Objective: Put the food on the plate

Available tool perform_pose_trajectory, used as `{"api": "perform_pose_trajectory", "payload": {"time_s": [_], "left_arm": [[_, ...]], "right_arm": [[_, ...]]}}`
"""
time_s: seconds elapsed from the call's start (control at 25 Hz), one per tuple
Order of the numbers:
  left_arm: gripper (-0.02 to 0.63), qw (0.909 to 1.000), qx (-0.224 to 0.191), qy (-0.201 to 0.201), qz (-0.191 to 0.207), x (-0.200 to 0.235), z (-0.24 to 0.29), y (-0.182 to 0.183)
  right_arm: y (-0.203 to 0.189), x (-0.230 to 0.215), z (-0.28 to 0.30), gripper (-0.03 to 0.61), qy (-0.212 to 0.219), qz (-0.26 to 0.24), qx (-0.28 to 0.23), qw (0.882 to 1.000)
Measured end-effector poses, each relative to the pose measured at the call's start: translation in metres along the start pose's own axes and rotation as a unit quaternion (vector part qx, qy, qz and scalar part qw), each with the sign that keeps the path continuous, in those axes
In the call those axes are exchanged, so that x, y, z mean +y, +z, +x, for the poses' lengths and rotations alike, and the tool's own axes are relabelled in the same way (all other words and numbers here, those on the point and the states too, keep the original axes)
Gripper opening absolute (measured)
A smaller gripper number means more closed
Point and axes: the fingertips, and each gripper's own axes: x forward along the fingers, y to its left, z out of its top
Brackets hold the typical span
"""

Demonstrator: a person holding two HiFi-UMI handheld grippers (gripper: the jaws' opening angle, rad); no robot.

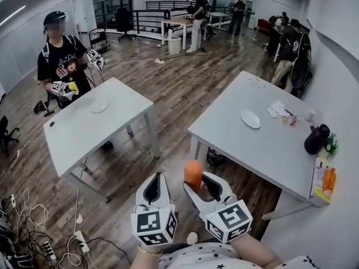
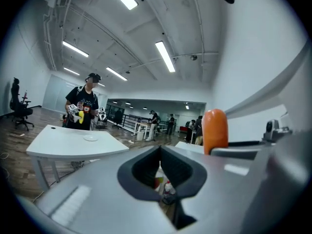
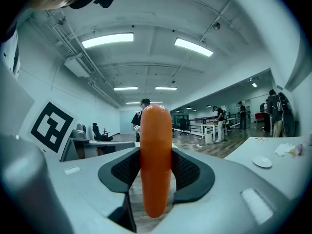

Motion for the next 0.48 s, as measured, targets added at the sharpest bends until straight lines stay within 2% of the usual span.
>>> {"api": "perform_pose_trajectory", "payload": {"time_s": [0.24,0.48], "left_arm": [[0.008,0.9971,0.013,-0.073,0.016,-0.079,0.053,-0.009],[0.008,0.9869,0.028,-0.153,0.040,-0.144,0.096,-0.016]], "right_arm": [[0.000,-0.077,-0.029,0.196,-0.068,0.011,-0.004,0.998],[-0.006,-0.141,-0.059,0.196,-0.151,0.030,-0.012,0.988]]}}
